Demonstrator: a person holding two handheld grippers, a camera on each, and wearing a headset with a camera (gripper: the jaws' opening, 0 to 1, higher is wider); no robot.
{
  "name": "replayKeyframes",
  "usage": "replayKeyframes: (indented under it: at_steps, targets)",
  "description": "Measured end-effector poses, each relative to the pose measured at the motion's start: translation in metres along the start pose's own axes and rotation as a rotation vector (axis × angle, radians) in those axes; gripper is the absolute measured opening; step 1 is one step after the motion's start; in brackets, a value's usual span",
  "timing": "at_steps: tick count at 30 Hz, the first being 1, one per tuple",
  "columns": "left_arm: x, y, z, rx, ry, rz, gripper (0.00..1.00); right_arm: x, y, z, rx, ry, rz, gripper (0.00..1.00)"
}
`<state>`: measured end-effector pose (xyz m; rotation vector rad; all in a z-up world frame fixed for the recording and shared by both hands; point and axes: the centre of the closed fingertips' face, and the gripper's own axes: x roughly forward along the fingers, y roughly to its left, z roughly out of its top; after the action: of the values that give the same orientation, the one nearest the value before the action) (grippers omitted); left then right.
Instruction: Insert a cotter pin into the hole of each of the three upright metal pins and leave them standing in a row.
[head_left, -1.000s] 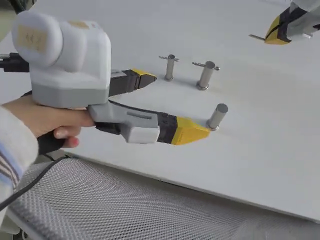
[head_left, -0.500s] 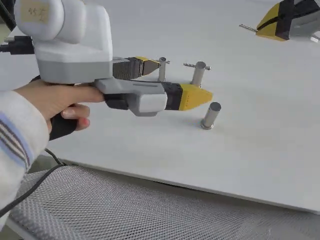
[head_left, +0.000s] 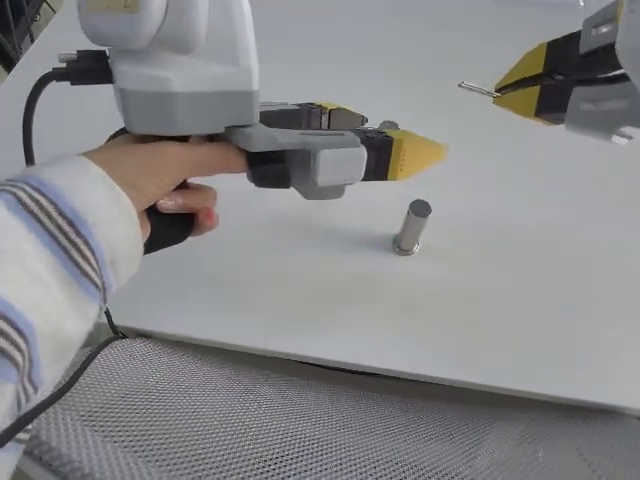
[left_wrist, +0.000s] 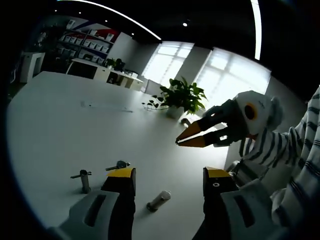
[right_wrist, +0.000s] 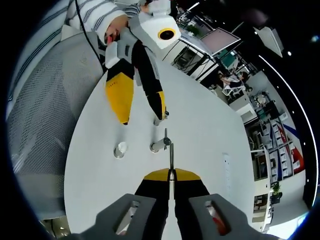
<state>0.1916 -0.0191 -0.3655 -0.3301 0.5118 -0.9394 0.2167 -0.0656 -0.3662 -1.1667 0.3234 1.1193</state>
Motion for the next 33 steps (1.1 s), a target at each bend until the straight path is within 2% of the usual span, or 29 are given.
replayKeyframes:
  at_steps: [4,6,8,10,14,18,24,27,33]
  targets:
    - [0.011,-0.008,0.002,-0.017,0.009,-0.041,0.41,-0.004,0.009,0.006,-0.008,-0.006,0.001,0.0]
    - [0.015,-0.018,-0.001,-0.042,0.027,-0.082,0.33,-0.005,0.012,0.007,-0.008,-0.007,0.001,0.0]
    - [0.02,-0.019,0.001,-0.046,0.027,-0.089,0.26,-0.006,0.017,0.009,-0.006,-0.014,0.009,0.0]
    - [0.023,-0.025,0.0,-0.058,0.033,-0.107,0.22,-0.006,0.021,0.009,-0.004,-0.013,0.016,0.0]
    - [0.028,-0.027,-0.002,-0.072,0.038,-0.121,0.11,-0.007,0.025,0.006,0.004,-0.008,0.021,0.0]
    - [0.033,-0.037,-0.006,-0.095,0.043,-0.13,0.06,-0.009,0.029,0.007,0.007,-0.008,0.027,0.0]
    - [0.034,-0.036,-0.007,-0.114,0.046,-0.133,0.01,-0.01,0.03,0.009,0.013,-0.01,0.026,0.0]
    - [0.035,-0.034,-0.009,-0.111,0.053,-0.129,0.0,-0.011,0.03,0.012,0.012,-0.013,0.025,0.0]
    - [0.036,-0.034,-0.008,-0.127,0.041,-0.12,0.0,-0.011,0.032,0.014,0.021,-0.014,0.03,0.0]
